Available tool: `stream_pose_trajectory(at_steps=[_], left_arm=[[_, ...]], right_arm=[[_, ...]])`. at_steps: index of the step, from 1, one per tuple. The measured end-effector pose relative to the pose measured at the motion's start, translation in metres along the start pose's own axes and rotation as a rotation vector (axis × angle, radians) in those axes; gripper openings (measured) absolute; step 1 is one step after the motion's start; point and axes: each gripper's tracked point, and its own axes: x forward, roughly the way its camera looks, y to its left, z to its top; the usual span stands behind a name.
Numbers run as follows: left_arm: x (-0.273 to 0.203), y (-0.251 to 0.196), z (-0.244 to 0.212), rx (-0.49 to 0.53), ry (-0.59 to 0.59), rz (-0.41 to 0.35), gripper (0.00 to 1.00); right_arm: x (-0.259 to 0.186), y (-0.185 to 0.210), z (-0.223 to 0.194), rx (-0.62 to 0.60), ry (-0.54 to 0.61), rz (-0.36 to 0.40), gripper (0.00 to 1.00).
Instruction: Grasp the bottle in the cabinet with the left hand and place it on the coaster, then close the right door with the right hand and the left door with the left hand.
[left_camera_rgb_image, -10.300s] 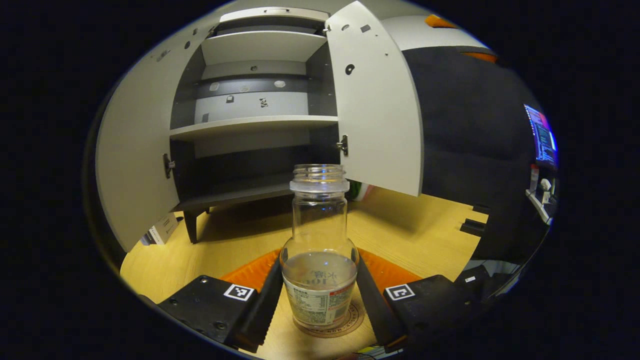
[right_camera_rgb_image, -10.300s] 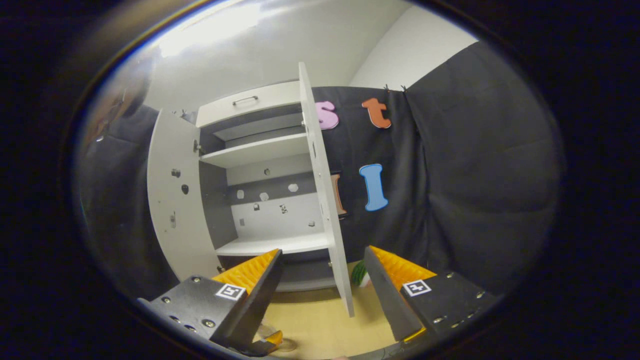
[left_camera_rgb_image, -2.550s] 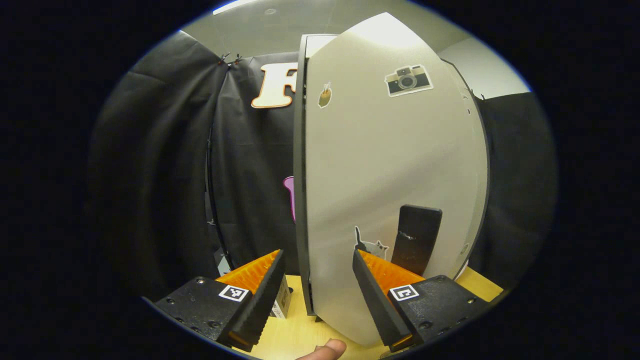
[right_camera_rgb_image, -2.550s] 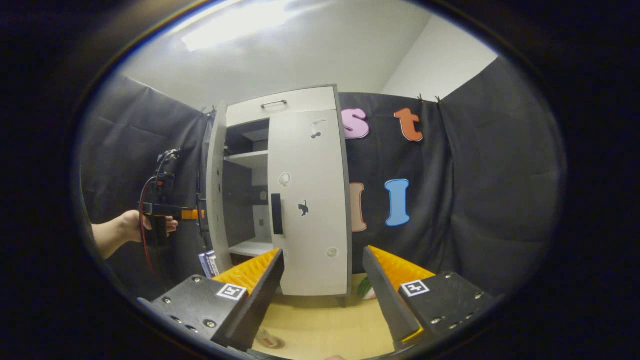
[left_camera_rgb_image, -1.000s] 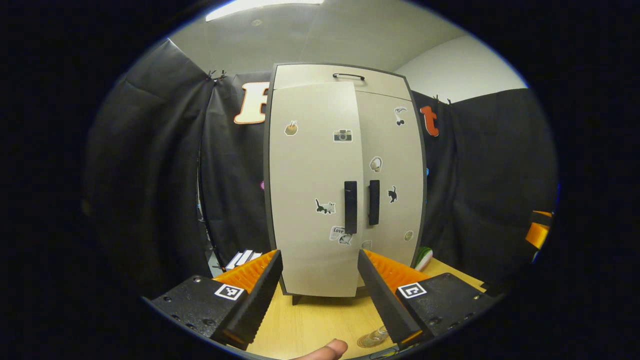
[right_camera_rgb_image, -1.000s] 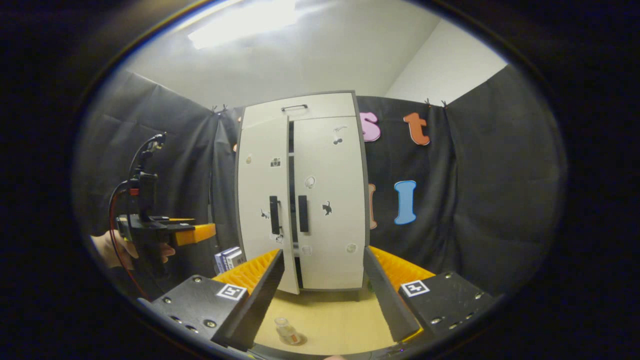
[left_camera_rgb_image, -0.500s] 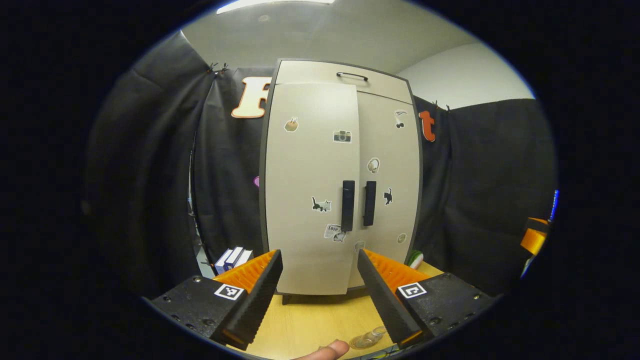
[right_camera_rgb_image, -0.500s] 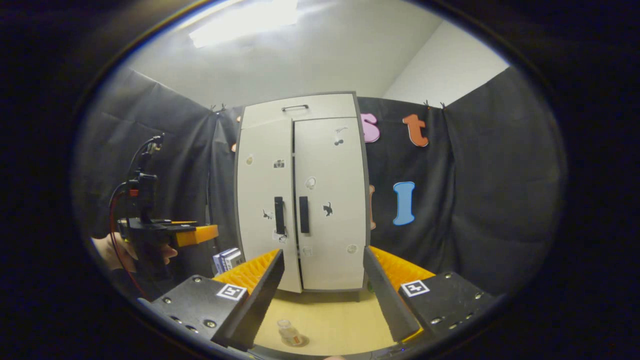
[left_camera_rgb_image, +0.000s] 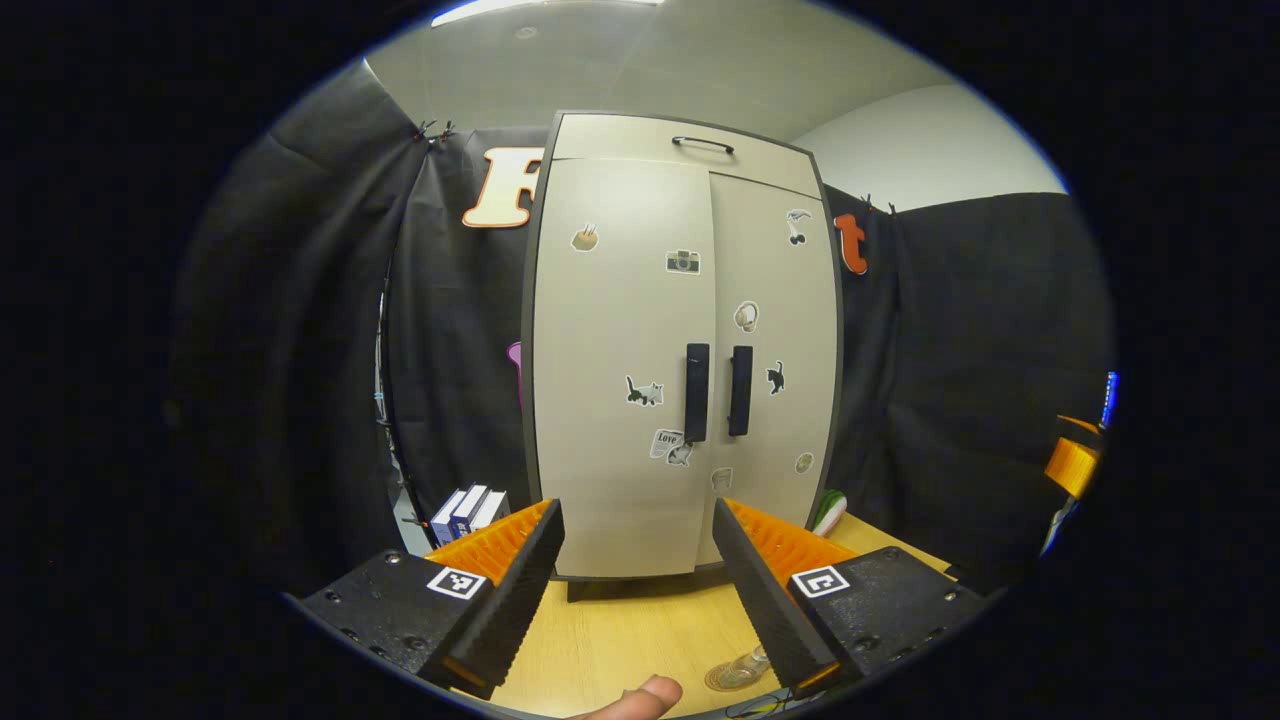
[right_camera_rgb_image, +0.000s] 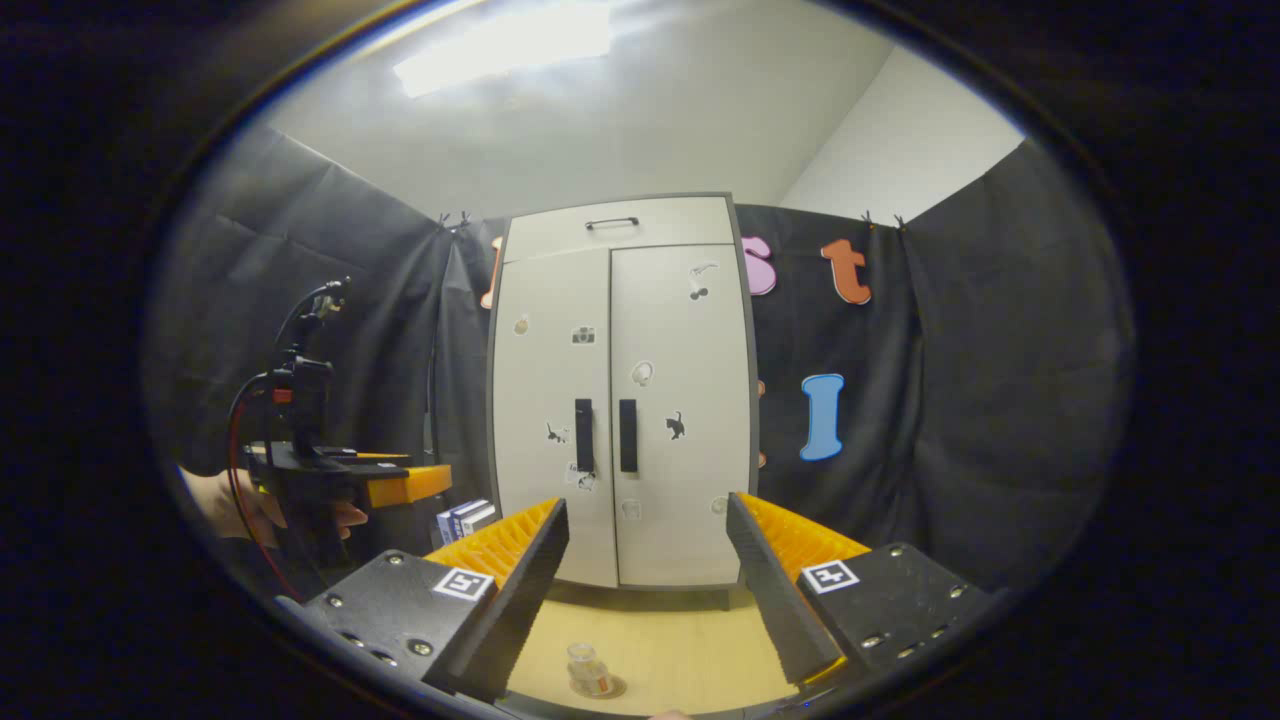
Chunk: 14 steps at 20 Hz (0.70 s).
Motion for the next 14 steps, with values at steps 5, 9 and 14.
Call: stream_pose_trajectory(at_steps=[5, 9, 14], left_arm=[[-0.002, -0.003, 0.001, 0.044, -0.008, -0.016, 0.95], [-0.007, -0.01, -0.009, 0.082, -0.01, -0.036, 0.95], [-0.015, -0.017, -0.02, 0.083, -0.02, -0.102, 0.95]], right_arm=[[0.014, -0.002, 0.0, 0.029, -0.005, -0.016, 0.96], [0.021, -0.012, 0.0, -0.018, -0.034, -0.051, 0.92], [0.024, -0.023, -0.005, 0.001, -0.029, -0.092, 0.96]])
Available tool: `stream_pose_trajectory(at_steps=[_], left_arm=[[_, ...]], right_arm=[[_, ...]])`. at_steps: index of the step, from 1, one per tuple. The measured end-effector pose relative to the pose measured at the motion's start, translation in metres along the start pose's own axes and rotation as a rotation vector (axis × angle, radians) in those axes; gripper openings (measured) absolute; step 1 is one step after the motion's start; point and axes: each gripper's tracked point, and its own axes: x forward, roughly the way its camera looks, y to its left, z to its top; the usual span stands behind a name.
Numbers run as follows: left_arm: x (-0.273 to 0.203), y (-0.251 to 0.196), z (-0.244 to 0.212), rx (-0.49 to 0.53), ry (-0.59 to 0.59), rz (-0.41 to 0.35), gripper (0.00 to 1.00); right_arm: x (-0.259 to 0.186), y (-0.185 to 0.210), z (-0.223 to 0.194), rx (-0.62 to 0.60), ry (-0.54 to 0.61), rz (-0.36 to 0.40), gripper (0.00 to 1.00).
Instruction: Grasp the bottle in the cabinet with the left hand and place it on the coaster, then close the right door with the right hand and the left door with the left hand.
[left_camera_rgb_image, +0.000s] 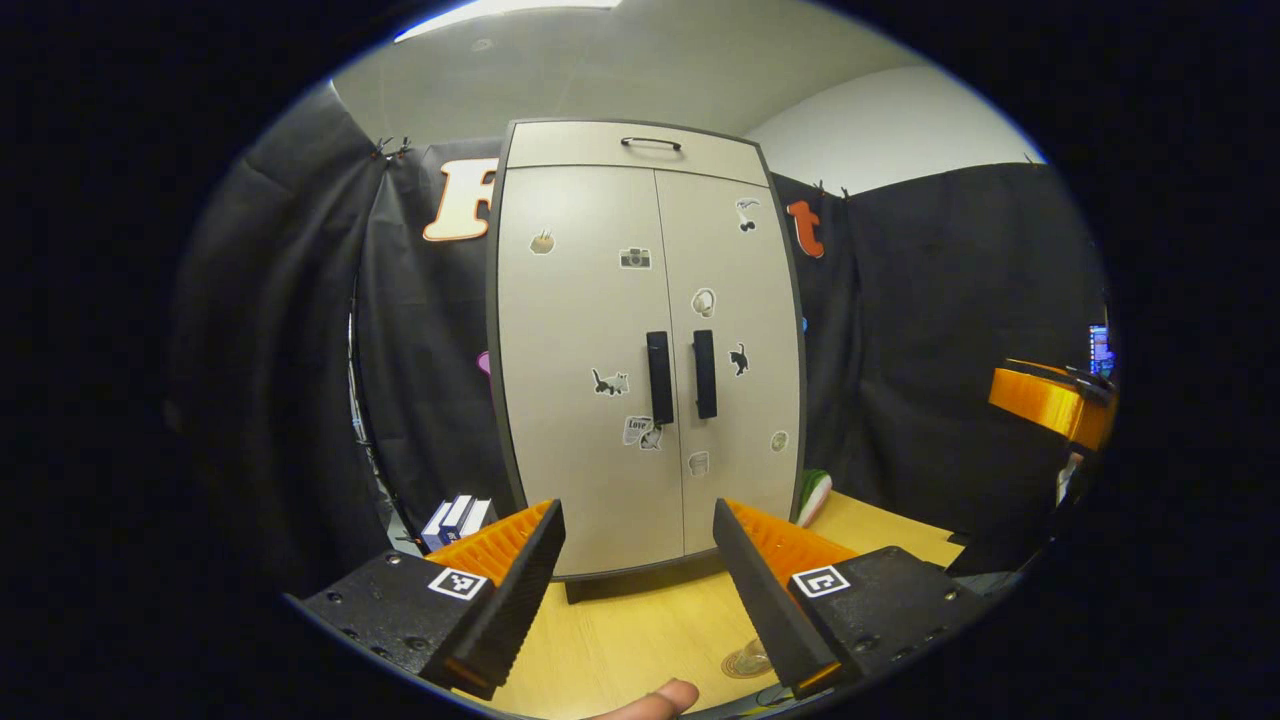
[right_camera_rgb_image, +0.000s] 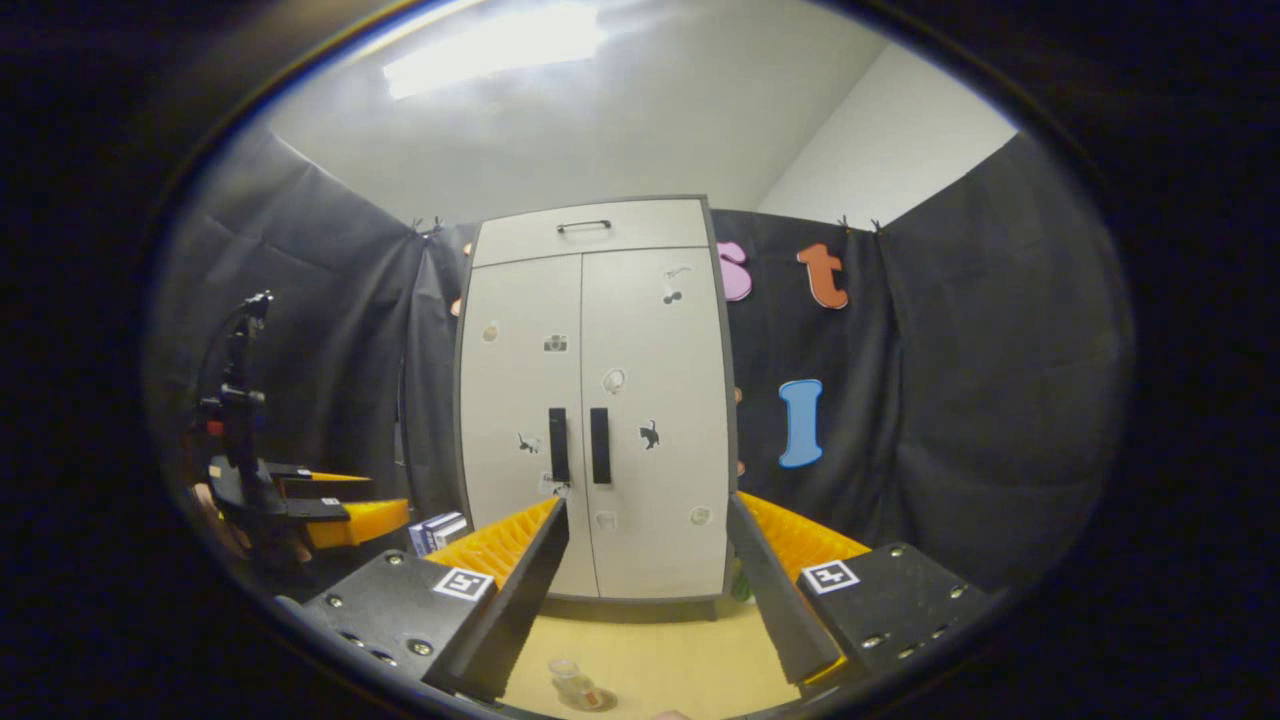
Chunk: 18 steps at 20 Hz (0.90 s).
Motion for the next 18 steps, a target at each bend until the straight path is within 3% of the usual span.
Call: stream_pose_trajectory(at_steps=[3, 5, 6, 7, 9, 10, 12, 13, 18], left_arm=[[0.001, 0.001, -0.007, -0.02, 0.008, 0.003, 0.95], [0.007, 0.002, -0.002, -0.028, -0.007, 0.008, 0.95], [0.011, 0.001, -0.005, -0.036, -0.005, 0.012, 0.95], [0.015, 0.001, -0.007, -0.044, -0.004, 0.02, 0.94], [0.022, 0.002, -0.01, -0.051, 0.005, 0.055, 0.95], [0.026, -0.002, -0.011, -0.056, 0.009, 0.06, 0.95], [0.033, -0.007, -0.009, -0.051, 0.01, 0.068, 0.95], [0.035, -0.007, -0.004, -0.042, -0.001, 0.083, 0.96], [0.05, -0.018, 0.013, -0.014, -0.057, 0.135, 0.95]], right_arm=[[0.004, 0.0, -0.003, -0.043, 0.005, 0.003, 0.92], [0.008, 0.002, -0.005, -0.087, 0.008, 0.012, 0.96], [0.011, 0.002, -0.008, -0.089, 0.005, 0.025, 0.92], [0.015, 0.003, -0.014, -0.064, 0.007, 0.035, 0.96], [0.024, 0.002, -0.027, 0.022, 0.029, 0.062, 0.92], [0.03, 0.0, -0.034, 0.053, 0.054, 0.075, 0.96], [0.043, -0.017, -0.045, 0.043, 0.087, 0.066, 0.92], [0.05, -0.026, -0.045, 0.02, 0.09, 0.062, 0.96], [0.079, -0.055, -0.034, -0.01, 0.065, 0.111, 0.96]])
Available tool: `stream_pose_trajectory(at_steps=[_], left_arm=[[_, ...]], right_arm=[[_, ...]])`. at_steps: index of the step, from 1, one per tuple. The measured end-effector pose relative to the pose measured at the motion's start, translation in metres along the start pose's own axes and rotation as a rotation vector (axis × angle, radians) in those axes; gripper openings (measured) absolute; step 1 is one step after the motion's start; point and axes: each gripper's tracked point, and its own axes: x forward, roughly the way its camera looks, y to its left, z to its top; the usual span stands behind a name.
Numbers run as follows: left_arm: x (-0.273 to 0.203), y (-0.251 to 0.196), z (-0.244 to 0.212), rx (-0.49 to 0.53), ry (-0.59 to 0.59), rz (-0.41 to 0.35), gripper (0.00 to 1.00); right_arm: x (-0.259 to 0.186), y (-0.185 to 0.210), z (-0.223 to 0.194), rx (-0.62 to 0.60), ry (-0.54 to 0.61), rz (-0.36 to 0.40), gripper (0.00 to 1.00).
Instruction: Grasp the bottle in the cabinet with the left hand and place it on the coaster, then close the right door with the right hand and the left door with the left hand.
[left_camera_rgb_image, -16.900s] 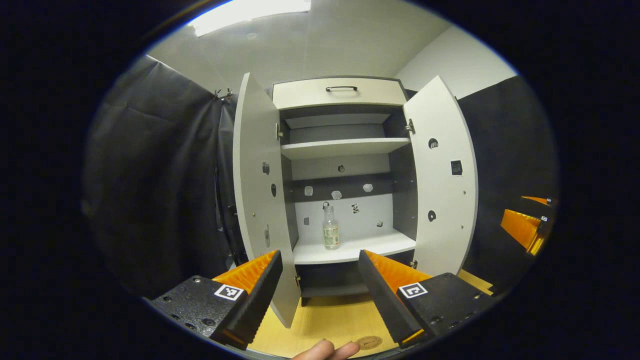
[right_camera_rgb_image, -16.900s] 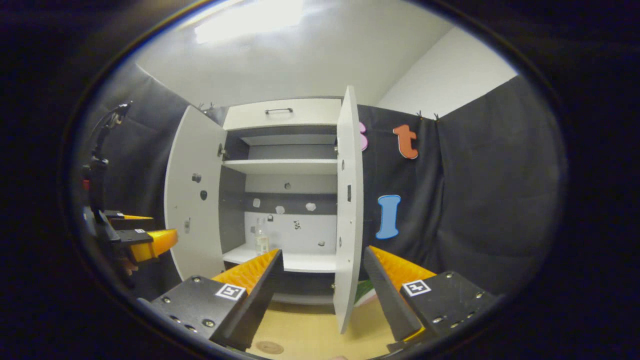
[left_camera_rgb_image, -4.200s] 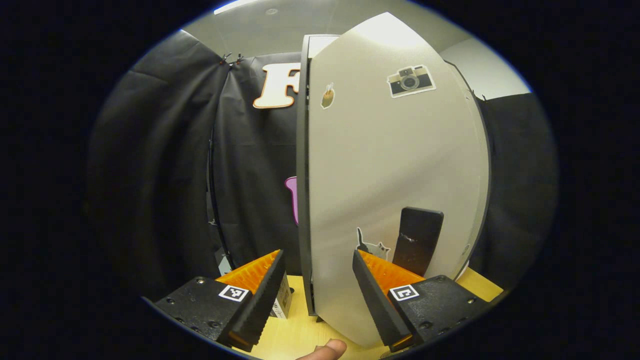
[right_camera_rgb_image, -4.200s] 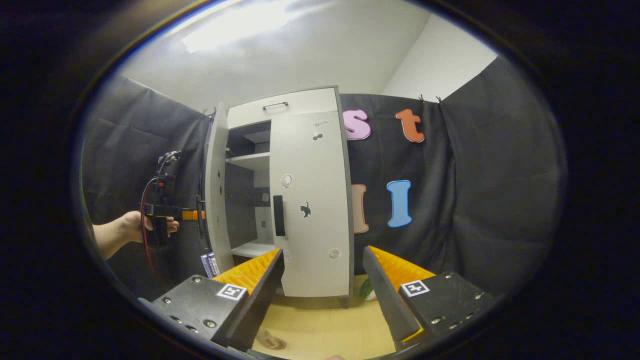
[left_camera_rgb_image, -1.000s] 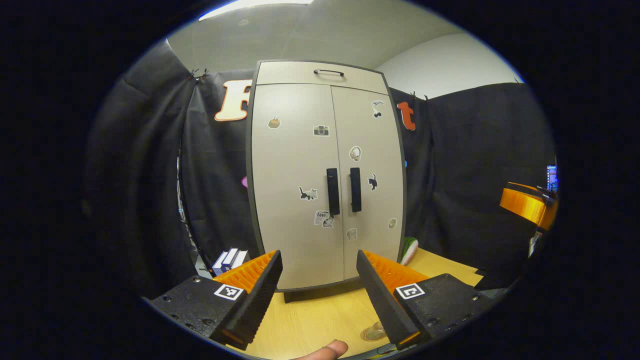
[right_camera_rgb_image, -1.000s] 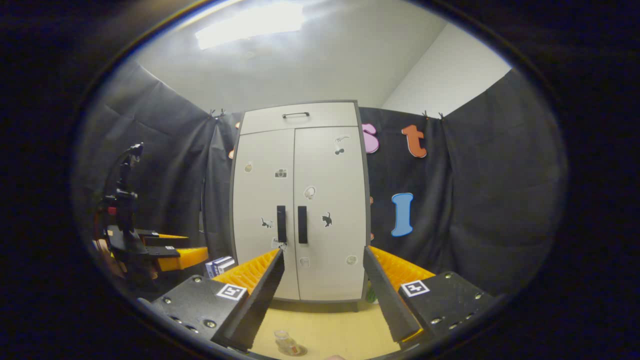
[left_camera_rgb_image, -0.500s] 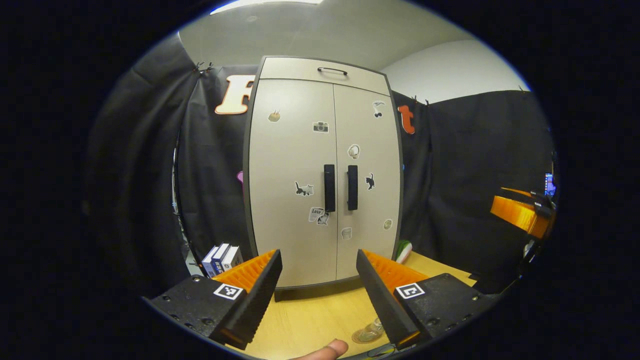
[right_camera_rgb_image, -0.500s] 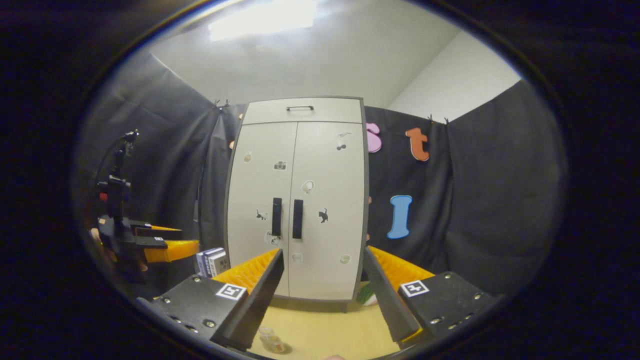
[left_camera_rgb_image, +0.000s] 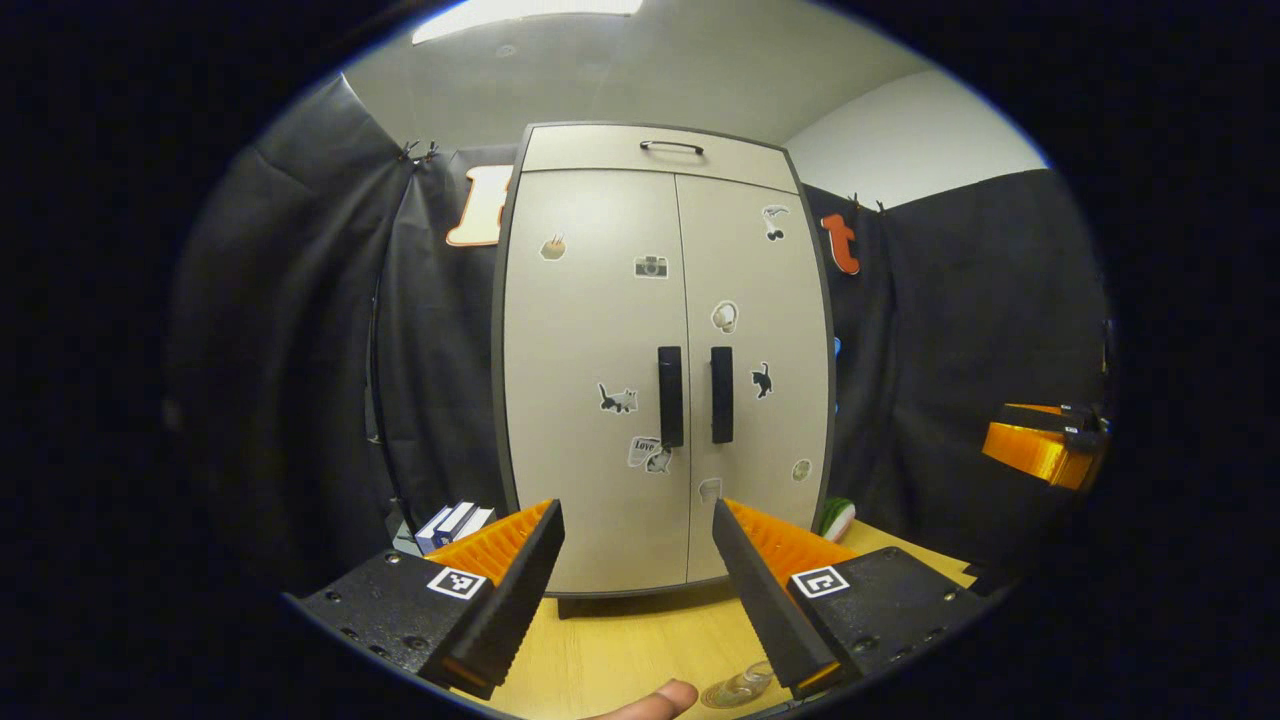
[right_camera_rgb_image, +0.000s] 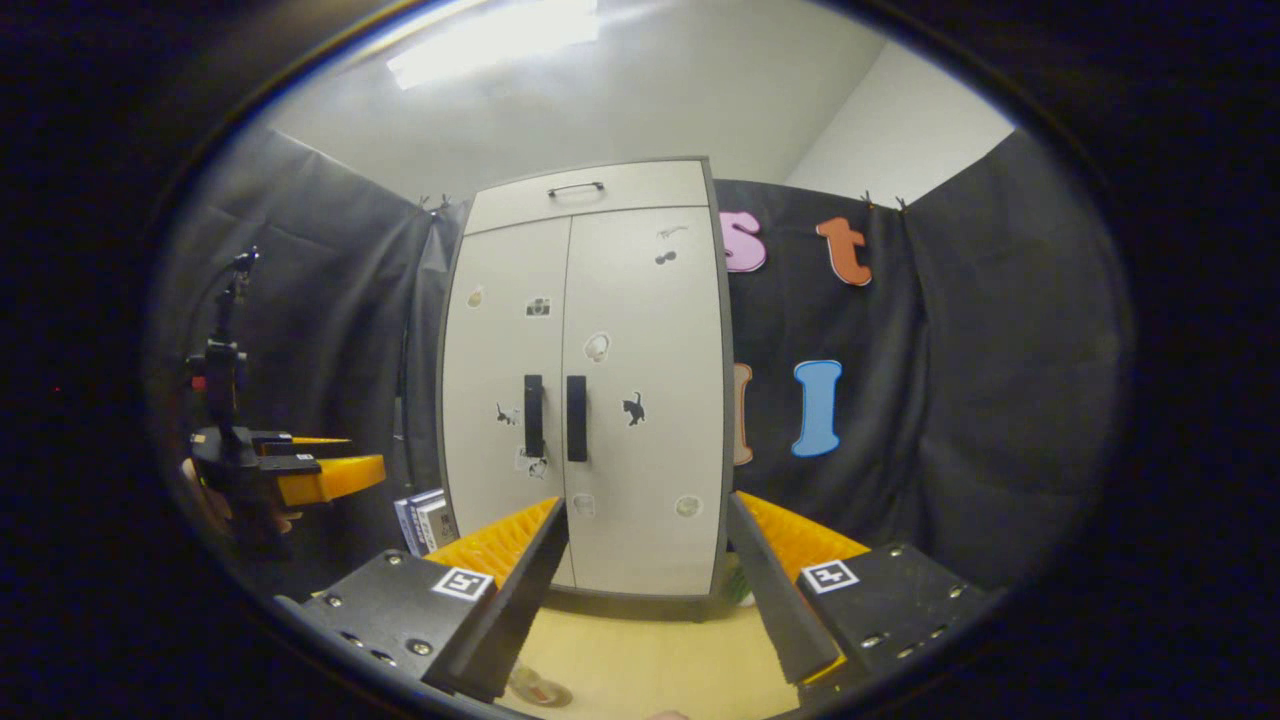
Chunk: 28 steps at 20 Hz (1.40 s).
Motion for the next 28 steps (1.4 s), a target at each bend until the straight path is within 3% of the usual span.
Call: stream_pose_trajectory(at_steps=[6, 7, 13, 23, 28], left_arm=[[0.019, -0.037, -0.006, -0.002, 0.022, 0.016, 0.94], [0.024, -0.045, -0.007, -0.001, 0.026, 0.02, 0.95], [0.052, -0.092, -0.009, 0.034, 0.023, 0.03, 0.95], [0.08, -0.13, 0.008, 0.041, 0.014, 0.106, 0.95], [0.09, -0.173, 0.015, 0.055, -0.017, 0.052, 0.95]], right_arm=[[0.029, -0.037, 0.013, 0.051, -0.005, -0.016, 0.96], [0.033, -0.041, 0.016, 0.05, -0.018, -0.003, 1.0], [0.063, -0.088, 0.016, 0.075, -0.045, 0.008, 0.96], [0.105, -0.125, 0.029, 0.102, -0.037, 0.059, 0.96], [0.106, -0.138, 0.034, 0.095, -0.047, 0.065, 0.96]])
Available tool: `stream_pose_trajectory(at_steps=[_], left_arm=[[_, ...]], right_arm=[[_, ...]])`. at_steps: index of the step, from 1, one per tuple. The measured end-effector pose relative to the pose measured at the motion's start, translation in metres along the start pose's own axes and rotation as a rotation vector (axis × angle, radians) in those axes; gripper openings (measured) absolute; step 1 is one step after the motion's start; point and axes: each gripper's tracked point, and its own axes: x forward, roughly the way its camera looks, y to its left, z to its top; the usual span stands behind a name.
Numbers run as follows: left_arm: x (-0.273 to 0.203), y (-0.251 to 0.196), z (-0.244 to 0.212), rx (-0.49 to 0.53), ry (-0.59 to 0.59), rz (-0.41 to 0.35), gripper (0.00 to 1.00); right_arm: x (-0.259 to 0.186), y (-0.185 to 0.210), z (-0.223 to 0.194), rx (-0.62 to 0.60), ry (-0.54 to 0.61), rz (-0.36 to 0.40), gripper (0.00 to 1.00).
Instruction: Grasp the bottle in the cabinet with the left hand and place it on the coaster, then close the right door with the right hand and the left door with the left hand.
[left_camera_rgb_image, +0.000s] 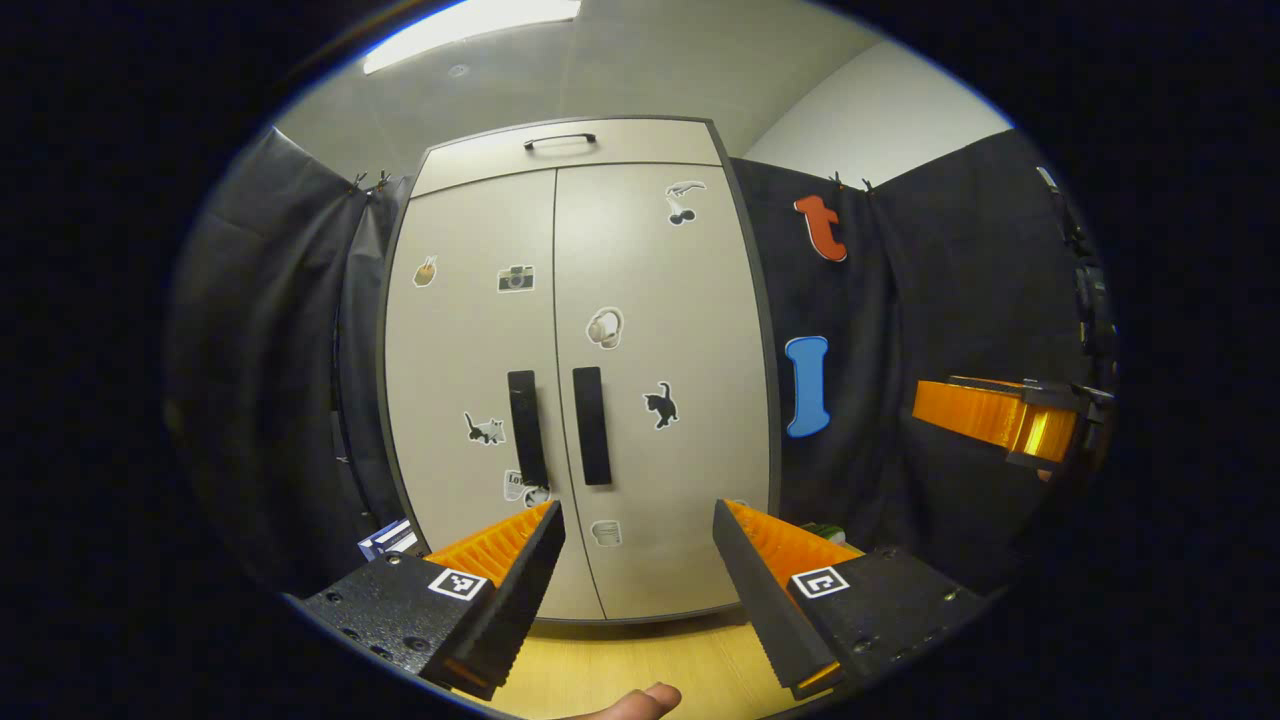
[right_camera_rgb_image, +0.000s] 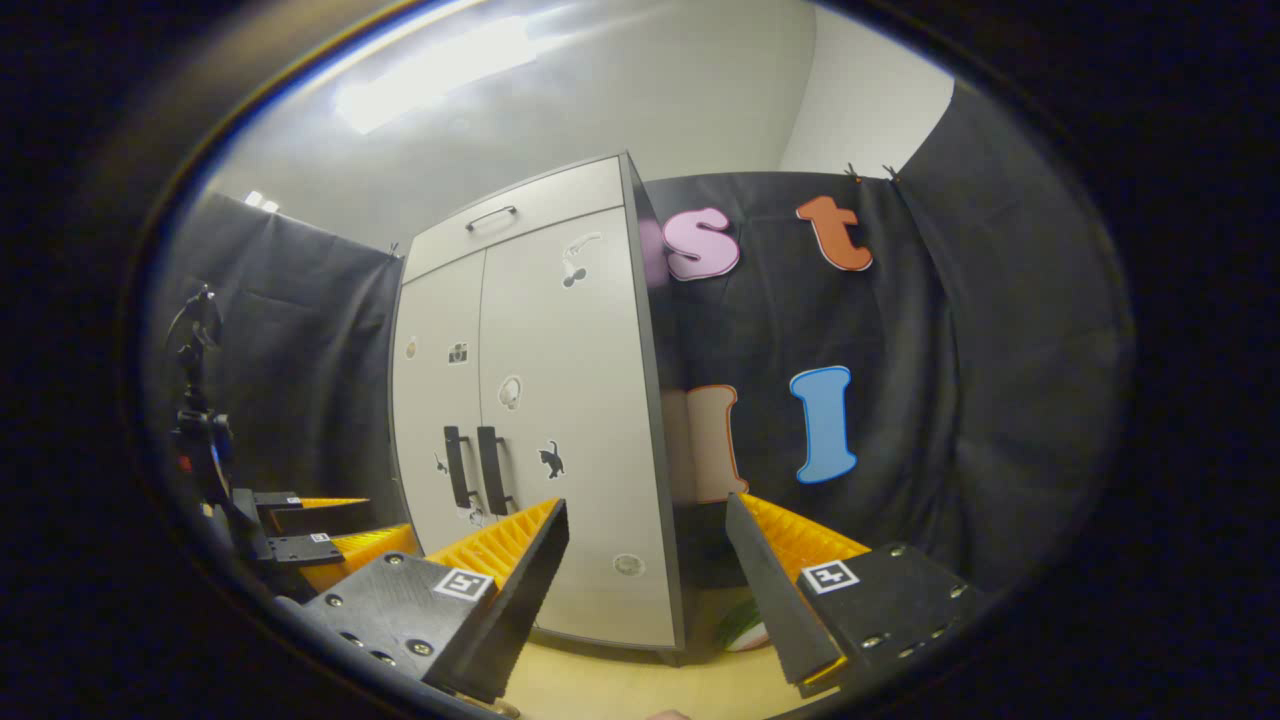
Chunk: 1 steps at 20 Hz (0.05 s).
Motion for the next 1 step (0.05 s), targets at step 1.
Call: stream_pose_trajectory(at_steps=[1], left_arm=[[0.0034, -0.0083, 0.0024, 0.0, 0.002, 0.0, 0.95]], right_arm=[[-0.0015, -0.0024, 0.0025, -0.005, -0.003, -0.012, 0.96]])
